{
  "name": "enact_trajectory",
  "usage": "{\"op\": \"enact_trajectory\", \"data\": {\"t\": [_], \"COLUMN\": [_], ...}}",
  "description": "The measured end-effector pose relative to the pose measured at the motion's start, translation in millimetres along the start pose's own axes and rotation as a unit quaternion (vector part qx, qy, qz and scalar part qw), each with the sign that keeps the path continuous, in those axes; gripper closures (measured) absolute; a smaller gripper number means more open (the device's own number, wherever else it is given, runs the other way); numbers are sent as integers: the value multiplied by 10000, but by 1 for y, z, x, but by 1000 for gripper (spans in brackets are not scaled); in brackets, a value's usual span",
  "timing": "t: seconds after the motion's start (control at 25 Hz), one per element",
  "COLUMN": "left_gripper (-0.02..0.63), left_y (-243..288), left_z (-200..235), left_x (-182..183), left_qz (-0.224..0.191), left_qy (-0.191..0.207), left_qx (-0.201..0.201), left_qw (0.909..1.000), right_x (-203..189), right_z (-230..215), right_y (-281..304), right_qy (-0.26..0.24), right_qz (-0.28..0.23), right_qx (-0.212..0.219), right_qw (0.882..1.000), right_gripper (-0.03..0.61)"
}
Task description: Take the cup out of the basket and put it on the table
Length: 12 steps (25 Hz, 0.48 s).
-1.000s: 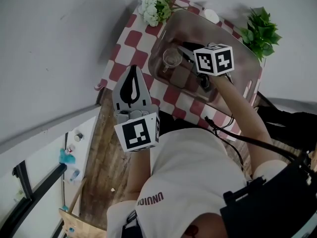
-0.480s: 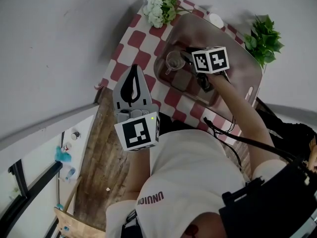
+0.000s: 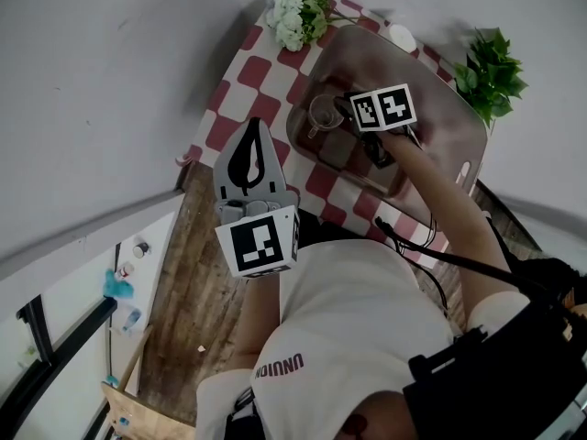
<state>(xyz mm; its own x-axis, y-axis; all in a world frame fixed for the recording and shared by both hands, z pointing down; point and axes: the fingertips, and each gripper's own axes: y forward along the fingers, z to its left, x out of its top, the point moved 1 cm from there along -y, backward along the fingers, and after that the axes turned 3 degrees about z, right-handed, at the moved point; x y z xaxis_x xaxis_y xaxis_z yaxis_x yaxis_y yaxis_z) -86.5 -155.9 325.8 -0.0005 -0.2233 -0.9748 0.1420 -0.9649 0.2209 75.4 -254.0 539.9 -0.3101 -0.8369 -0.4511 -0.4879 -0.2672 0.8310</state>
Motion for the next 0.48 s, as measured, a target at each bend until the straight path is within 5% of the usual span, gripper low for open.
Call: {"op": "enact_trajectory", "data": {"t": [0.48], "left_gripper": [601], "left_y": [2], "left_z": [4], "left_x": [-1], "left_qz": [39], "left_qy": [29], "left_qx": [28], "left_qw": [10000], "right_x": [-12], "right_z": [-2], "right_y": [15], "right_qy": [16], "right_qz": [286], "right_qx": [-7], "right_qw": [9996], "right_gripper": [468]}}
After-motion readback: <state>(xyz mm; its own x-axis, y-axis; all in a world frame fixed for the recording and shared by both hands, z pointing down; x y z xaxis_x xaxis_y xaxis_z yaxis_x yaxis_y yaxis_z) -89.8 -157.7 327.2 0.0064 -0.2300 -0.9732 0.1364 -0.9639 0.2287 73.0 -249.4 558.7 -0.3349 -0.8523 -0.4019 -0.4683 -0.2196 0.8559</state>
